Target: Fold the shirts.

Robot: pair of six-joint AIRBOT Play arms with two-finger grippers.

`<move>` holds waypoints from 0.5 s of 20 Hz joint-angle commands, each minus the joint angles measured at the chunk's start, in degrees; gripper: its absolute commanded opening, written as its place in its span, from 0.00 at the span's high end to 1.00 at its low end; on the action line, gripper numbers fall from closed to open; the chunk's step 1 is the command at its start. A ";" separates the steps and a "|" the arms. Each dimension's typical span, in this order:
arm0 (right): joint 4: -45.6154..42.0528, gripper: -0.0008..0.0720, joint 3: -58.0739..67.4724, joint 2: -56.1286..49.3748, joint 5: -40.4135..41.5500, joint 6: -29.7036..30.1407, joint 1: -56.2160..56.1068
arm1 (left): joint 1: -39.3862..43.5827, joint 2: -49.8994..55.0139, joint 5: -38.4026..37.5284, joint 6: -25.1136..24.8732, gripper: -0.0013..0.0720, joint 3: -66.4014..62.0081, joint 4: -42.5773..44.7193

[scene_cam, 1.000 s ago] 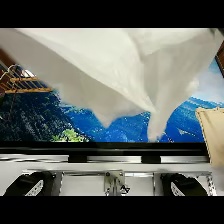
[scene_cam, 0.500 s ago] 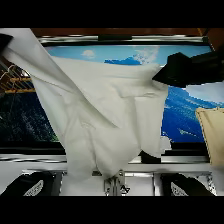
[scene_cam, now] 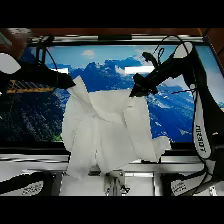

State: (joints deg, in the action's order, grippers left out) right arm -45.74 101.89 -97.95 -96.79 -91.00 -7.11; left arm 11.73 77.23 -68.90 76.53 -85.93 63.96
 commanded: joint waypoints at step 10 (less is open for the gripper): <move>-5.64 0.12 -2.05 8.28 -3.50 0.24 3.10 | -6.23 5.68 -4.00 -3.63 0.92 -7.30 1.03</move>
State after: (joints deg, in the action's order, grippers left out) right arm -43.57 101.30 -93.62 -98.08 -90.80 0.03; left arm 7.22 82.83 -70.43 73.28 -89.60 64.95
